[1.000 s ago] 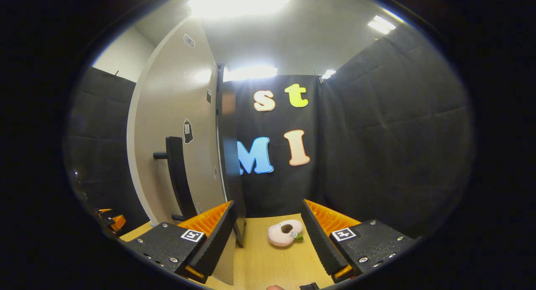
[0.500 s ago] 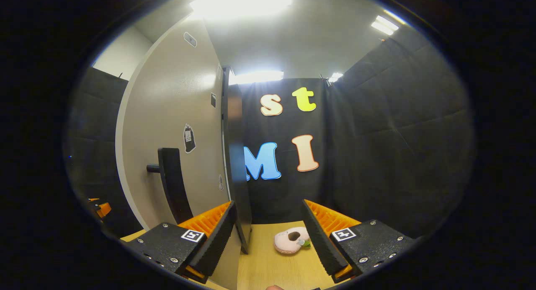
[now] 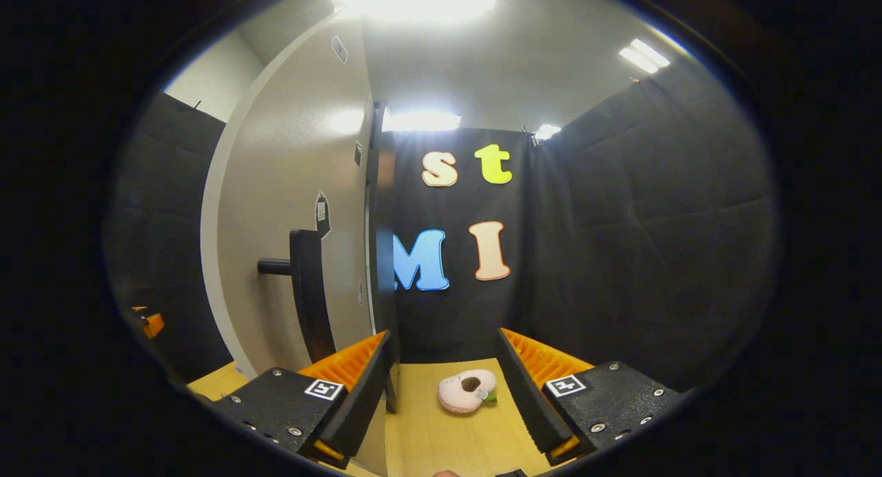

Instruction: Open the cabinet door with the right hand, grasp the bottle in the cabinet with the left hand and place it on the coaster, then close the cabinet door with the right hand.

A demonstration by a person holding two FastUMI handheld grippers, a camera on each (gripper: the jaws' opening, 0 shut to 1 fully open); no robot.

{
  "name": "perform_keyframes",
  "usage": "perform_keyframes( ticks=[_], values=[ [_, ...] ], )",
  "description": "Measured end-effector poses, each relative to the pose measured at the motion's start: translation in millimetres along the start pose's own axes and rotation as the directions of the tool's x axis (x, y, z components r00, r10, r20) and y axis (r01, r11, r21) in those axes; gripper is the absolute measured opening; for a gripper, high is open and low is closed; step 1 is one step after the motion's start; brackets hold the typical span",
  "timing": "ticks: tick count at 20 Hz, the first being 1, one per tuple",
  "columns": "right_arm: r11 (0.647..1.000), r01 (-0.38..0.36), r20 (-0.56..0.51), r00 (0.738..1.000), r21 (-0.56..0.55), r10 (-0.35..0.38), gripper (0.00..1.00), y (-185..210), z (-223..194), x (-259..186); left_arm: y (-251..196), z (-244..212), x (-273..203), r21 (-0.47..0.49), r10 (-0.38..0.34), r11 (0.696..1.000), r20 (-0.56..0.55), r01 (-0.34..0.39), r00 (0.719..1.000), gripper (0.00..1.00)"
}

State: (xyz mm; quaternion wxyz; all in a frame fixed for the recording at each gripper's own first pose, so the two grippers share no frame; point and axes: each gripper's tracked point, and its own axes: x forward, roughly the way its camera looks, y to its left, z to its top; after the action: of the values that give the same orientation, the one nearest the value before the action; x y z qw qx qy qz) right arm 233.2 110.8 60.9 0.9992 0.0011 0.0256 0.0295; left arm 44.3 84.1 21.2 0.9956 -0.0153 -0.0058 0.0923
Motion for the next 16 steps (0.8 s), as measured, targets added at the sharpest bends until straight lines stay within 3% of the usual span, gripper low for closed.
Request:
perform_keyframes(
  ticks=[6,7,9,14,15,16],
  values=[
    [1.0,-0.001,-0.001,1.0,-0.03,0.001,0.9,33,2,-9,20,-13,17,-0.01,-0.027,1.0,-0.014,0.027,1.0,0.85],
    [1.0,-0.006,-0.001,1.0,-0.03,0.006,0.9,40,2,-11,23,-14,20,-0.012,-0.032,0.999,-0.015,0.032,0.999,0.89],
    [0.999,-0.016,-0.002,1.0,-0.031,0.016,0.9,53,2,-11,29,-16,24,-0.018,-0.039,0.999,-0.014,0.039,0.999,0.8],
    [0.999,-0.031,-0.002,1.0,-0.04,0.031,0.9,83,3,-15,43,-23,31,-0.032,-0.055,0.998,-0.023,0.054,0.998,0.89],
    [0.999,-0.034,-0.001,0.999,-0.042,0.034,0.9,89,3,-15,44,-24,28,-0.034,-0.057,0.998,-0.024,0.056,0.998,0.84],
    [0.998,-0.038,0.0,0.999,-0.044,0.038,0.9,95,3,-14,48,-23,28,-0.036,-0.061,0.998,-0.023,0.06,0.998,0.89]
  ],
)
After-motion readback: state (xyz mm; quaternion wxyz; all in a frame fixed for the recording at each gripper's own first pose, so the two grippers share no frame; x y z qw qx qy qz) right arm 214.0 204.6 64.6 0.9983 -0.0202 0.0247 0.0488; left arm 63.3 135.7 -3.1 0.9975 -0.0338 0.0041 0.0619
